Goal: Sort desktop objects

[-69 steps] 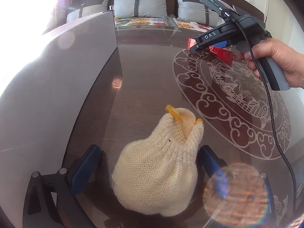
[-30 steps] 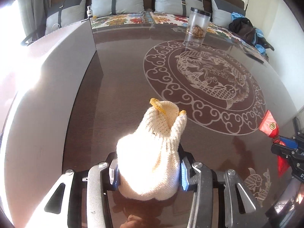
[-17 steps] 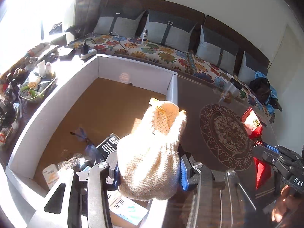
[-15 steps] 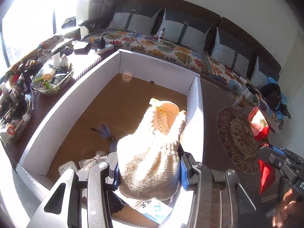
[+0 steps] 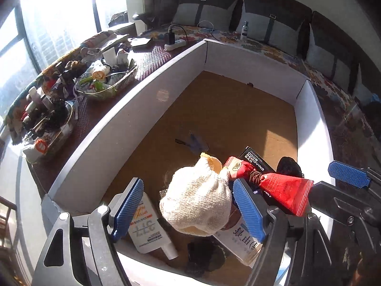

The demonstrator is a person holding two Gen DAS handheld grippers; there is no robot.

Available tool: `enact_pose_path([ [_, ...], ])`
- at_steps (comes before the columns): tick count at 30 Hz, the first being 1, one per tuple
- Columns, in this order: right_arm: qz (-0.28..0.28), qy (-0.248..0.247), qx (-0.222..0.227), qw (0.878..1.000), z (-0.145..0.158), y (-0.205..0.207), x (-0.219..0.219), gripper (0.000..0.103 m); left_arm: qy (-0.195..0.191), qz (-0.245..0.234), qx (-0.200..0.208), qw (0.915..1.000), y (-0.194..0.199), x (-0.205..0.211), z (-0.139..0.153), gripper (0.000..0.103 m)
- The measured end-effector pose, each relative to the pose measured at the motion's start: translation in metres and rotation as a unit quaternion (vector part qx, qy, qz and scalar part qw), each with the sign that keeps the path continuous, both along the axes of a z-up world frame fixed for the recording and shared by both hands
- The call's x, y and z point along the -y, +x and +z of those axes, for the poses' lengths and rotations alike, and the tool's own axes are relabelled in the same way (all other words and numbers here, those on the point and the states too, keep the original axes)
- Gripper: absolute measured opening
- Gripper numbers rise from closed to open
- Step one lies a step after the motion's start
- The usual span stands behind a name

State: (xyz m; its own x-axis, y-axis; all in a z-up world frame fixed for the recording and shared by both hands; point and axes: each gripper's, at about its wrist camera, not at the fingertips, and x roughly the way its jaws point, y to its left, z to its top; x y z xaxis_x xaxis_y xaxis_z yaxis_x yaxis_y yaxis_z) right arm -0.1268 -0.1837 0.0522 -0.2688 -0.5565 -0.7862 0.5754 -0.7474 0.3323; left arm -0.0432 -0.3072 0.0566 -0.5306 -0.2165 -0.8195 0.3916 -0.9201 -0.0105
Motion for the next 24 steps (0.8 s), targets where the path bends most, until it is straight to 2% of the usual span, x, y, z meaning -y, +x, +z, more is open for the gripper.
enact_pose_path([
  [1, -0.001, 0.013, -0.017, 1.000, 0.005, 0.004, -0.005, 0.080, -0.008, 0.007, -0.008, 0.9999, 0.004, -0.002, 0.006, 0.088],
  [2, -0.004, 0.025, -0.033, 0.999, 0.009, 0.005, -0.012, 0.086, -0.013, 0.014, -0.018, 0.9997, 0.009, -0.004, 0.011, 0.098],
  [3, -0.008, 0.033, -0.046, 0.998, 0.013, 0.008, -0.017, 0.090, -0.016, 0.022, -0.030, 0.9992, 0.013, -0.005, 0.016, 0.100],
  [5, -0.017, 0.045, -0.058, 0.997, 0.020, 0.008, -0.028, 0.093, -0.018, 0.032, -0.049, 0.9981, 0.021, -0.008, 0.026, 0.100],
  [10, -0.033, 0.060, -0.074, 0.995, 0.037, 0.011, -0.046, 0.093, -0.030, 0.058, -0.065, 0.9957, 0.038, -0.020, 0.045, 0.100],
  [13, -0.031, 0.070, -0.094, 0.993, 0.046, 0.016, -0.046, 0.093, -0.027, 0.072, -0.057, 0.9954, 0.044, -0.026, 0.052, 0.100],
  [16, -0.025, 0.078, -0.109, 0.991, 0.052, 0.022, -0.044, 0.093, -0.028, 0.066, -0.046, 0.9964, 0.048, -0.032, 0.055, 0.100],
  [24, -0.005, 0.096, -0.136, 0.986, 0.056, 0.040, -0.036, 0.093, -0.037, 0.089, -0.056, 0.9937, 0.065, -0.033, 0.065, 0.100],
])
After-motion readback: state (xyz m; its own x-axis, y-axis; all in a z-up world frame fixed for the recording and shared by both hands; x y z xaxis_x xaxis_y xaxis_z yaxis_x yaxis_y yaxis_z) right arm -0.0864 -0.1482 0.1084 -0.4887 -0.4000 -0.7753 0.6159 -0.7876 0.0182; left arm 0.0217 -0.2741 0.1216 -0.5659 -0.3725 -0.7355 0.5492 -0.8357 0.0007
